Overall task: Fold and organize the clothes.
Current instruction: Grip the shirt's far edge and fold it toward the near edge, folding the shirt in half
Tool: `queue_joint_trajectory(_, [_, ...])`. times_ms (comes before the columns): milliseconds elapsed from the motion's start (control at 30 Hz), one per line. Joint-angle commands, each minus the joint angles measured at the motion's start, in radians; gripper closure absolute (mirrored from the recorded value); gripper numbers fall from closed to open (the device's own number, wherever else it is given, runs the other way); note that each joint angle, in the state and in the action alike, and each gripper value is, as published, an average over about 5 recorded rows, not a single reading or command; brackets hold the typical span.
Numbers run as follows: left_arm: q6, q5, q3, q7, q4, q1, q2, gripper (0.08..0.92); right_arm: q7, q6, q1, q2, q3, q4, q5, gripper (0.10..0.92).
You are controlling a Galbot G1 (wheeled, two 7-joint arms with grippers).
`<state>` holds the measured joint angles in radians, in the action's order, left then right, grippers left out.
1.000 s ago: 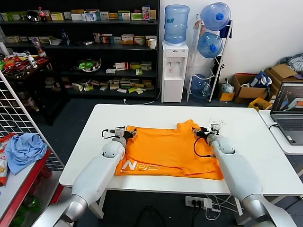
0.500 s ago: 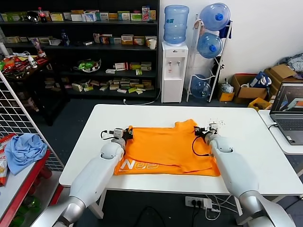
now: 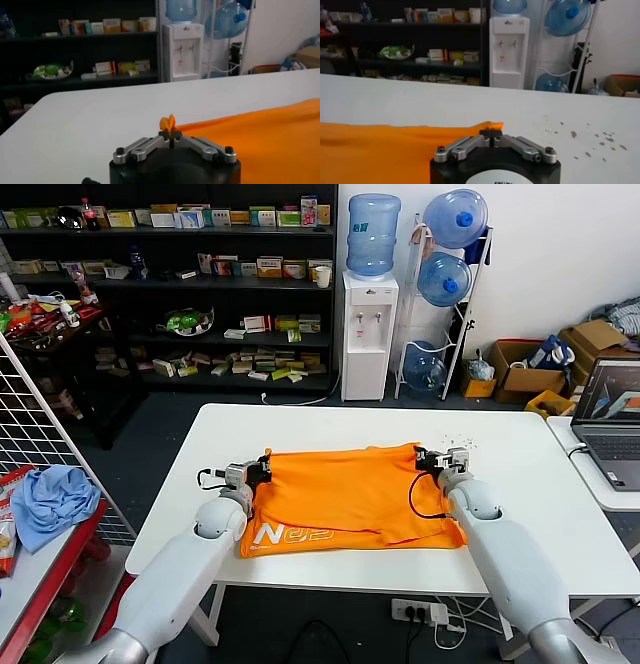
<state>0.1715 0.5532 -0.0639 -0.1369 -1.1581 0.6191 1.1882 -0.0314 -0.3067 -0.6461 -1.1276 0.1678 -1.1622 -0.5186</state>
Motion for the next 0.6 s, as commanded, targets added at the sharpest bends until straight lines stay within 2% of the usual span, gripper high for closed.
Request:
queue_joint_trajectory(33, [0.001,0.038,0.010,-0.036,-0.345,0.203,-0.161,0.904,0.150,-0.085,-0.272,0.157,0.011,-0.410,-0.055,0.901])
queue_joint_trajectory(367, [0.014,0.018,0.064,-0.093,-0.537,0.462,-0.255,0.904,0.200,-0.136,-0.543,0.235,0.094,-0.607,-0.008,0.901])
queue_joint_trajectory(600, [-0.022,-0.025,0.077,-0.142,-0.585,0.564,-0.218,0.901,0.215,-0.140,-0.612,0.208,0.105,-0.611,0.049,0.901])
